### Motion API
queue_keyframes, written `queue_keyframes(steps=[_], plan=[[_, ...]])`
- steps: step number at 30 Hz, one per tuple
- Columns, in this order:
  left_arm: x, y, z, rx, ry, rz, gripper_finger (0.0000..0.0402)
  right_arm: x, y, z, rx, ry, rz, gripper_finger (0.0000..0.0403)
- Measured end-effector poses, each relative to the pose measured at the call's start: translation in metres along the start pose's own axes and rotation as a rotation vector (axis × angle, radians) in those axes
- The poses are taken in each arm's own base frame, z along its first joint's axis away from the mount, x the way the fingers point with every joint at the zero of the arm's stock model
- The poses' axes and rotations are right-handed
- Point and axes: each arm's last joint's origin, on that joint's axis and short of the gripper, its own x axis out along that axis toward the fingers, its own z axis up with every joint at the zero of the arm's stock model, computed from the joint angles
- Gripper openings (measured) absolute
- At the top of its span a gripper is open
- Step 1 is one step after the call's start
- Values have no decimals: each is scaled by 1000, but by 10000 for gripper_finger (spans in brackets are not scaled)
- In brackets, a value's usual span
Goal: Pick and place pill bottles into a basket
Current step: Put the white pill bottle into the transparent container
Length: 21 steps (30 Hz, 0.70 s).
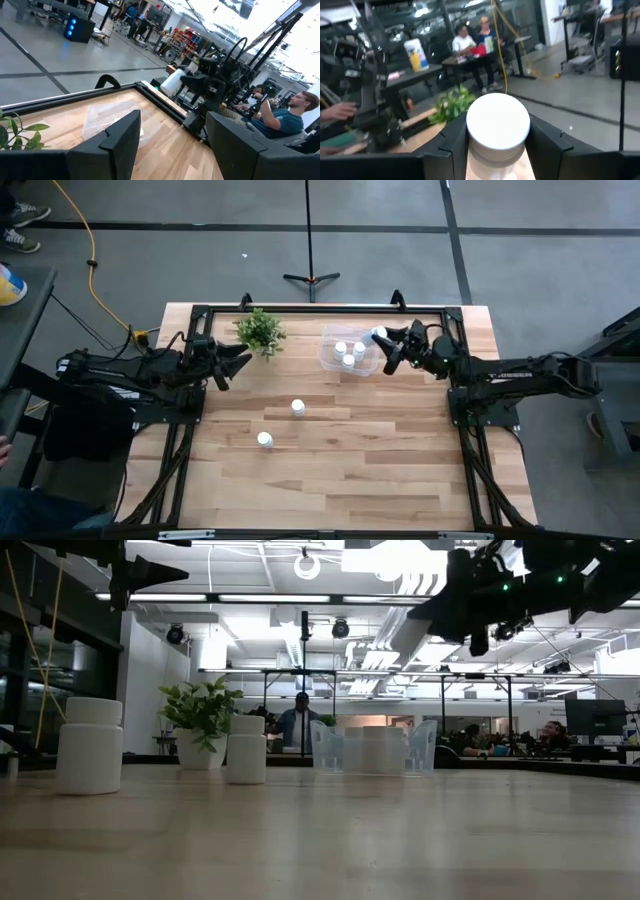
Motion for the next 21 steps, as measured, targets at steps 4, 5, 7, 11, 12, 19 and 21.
queue_keyframes(steps=[4,5,7,11,12,19,21], plan=[[0,0,0,-1,0,0,260,7,-1,-12,-15,61,-6,148],[0,0,0,-1,0,0,260,9,-1,-15,-20,77,-10,148],[0,0,0,-2,0,0,260,12,-2,-23,-28,112,-14,148],[0,0,0,-2,0,0,260,18,-4,-37,-27,185,-8,148],[0,0,0,-2,0,0,260,20,-4,-40,-29,202,-8,148],[0,0,0,-1,0,1,260,26,-8,-60,-54,293,-31,148],[0,0,0,0,1,1,260,27,-9,-64,-59,311,-36,148]])
